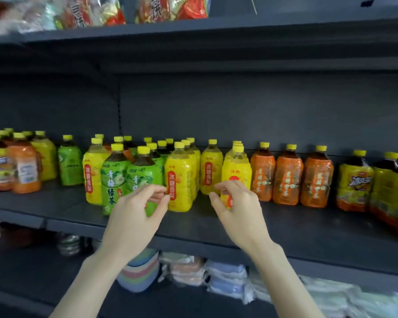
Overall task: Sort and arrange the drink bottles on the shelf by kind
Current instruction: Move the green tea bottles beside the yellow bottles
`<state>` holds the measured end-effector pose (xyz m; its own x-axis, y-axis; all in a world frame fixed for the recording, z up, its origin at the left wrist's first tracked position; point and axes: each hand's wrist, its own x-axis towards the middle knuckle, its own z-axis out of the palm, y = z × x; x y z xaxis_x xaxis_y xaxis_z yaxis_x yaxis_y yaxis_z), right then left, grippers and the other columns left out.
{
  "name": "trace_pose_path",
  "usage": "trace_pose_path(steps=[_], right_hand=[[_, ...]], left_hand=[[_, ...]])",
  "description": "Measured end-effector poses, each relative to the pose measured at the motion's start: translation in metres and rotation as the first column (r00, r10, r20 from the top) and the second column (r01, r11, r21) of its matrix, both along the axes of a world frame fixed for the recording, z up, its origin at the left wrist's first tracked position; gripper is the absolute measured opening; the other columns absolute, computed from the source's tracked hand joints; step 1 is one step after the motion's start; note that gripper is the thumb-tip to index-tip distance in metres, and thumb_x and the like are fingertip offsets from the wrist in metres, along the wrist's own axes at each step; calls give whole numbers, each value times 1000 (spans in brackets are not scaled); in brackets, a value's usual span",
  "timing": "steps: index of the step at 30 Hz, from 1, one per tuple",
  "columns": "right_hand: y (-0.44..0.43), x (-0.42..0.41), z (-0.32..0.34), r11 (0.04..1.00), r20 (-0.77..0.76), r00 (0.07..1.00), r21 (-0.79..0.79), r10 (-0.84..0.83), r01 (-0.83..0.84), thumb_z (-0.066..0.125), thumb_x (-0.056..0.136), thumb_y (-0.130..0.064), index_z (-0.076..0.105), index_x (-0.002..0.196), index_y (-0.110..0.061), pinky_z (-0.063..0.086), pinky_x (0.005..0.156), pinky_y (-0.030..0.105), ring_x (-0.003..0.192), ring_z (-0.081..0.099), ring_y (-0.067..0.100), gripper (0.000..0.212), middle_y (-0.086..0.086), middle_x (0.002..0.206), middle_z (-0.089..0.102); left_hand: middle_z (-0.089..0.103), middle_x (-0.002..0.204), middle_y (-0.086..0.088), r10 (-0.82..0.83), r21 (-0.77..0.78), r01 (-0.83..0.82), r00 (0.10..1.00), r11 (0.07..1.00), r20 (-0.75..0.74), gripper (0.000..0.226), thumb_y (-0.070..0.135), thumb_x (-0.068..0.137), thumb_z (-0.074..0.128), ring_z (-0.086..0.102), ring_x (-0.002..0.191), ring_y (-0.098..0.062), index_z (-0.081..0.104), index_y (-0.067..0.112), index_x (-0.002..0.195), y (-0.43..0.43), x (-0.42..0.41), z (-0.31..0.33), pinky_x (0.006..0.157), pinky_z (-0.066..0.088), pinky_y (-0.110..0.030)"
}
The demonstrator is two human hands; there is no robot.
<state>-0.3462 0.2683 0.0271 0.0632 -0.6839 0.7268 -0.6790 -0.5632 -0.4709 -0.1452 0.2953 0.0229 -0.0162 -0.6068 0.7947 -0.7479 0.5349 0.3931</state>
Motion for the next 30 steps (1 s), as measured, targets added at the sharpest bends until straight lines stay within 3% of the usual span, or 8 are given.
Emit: trace_pose_path(steps=[2, 6, 14, 17, 20, 23, 27, 30], right_hand=[[-21, 26, -2, 1000, -4, 1000, -11, 14, -14, 59, 93, -29, 66, 110, -14, 51, 77, 35, 88, 62, 15, 24, -2, 108, 64], [-64, 77, -8, 999, 21, 999, 0, 49, -49, 58, 93, -30, 65, 111, -14, 51, 78, 34, 92, 62, 15, 25, -3, 109, 63], [-113, 162, 6, 997, 36, 998, -67, 46, -43, 60, 92, -25, 67, 107, -12, 50, 76, 34, 88, 60, 15, 21, 0, 103, 65], [-122, 183, 9, 992, 30, 1000, -129, 4, 0, 61, 91, -23, 68, 104, -11, 52, 75, 38, 96, 60, 21, 20, 1, 100, 65], [-128, 197, 6, 979, 48, 994, -175, -97, 104, 63, 89, -26, 66, 107, -12, 48, 74, 34, 96, 58, 22, 22, 1, 102, 63], [-131, 209, -3, 966, 91, 976, -147, -199, 211, 68, 86, -33, 58, 121, -13, 36, 84, 23, 107, 50, 19, 42, 1, 115, 58], [-133, 227, -18, 960, 169, 947, -3, -275, 279, 69, 81, -44, 38, 141, -13, 28, 100, 24, 127, 37, 19, 74, 2, 138, 45], [-133, 241, -26, 960, 259, 925, 52, -279, 275, 65, 76, -56, 28, 146, -26, 30, 108, 31, 136, 31, 16, 85, 0, 147, 36]], left_hand=[[68, 88, 10, 7, -6, -7, 1000, 1000, -9, 21, 24, 87, 65, 63, 81, 0, 69, 11, 102, -18, 26, -3, 74, 52, -20], [66, 87, 15, 24, 5, -24, 999, 1000, -41, 25, 29, 85, 59, 60, 91, 3, 69, 13, 101, -51, 71, -10, 78, 46, -6], [67, 92, 7, 23, -16, -24, 999, 1000, -47, 32, 36, 85, 53, 63, 87, -4, 67, 12, 102, -111, 152, -9, 77, 55, -37], [66, 94, 8, 4, -24, -6, 997, 1000, -78, 41, 45, 84, 47, 63, 90, -4, 67, 15, 103, -128, 177, -9, 78, 55, -38], [61, 102, 8, -39, -24, 37, 992, 999, -123, 35, 41, 86, 57, 60, 97, -7, 64, 16, 108, -149, 195, -12, 83, 53, -36], [52, 120, 8, -116, 49, 126, 977, 991, -179, 44, 38, 85, 64, 49, 113, -7, 53, 20, 124, -168, 202, -17, 96, 44, -32], [36, 142, 10, -231, 166, 269, 949, 949, -216, 72, 46, 81, 64, 32, 126, 0, 31, 24, 141, -188, 210, -18, 101, 27, -20], [28, 151, 11, -312, 255, 380, 911, 889, -269, 85, 51, 78, 66, 27, 135, -5, 20, 28, 146, -201, 215, -19, 107, 26, -26]])
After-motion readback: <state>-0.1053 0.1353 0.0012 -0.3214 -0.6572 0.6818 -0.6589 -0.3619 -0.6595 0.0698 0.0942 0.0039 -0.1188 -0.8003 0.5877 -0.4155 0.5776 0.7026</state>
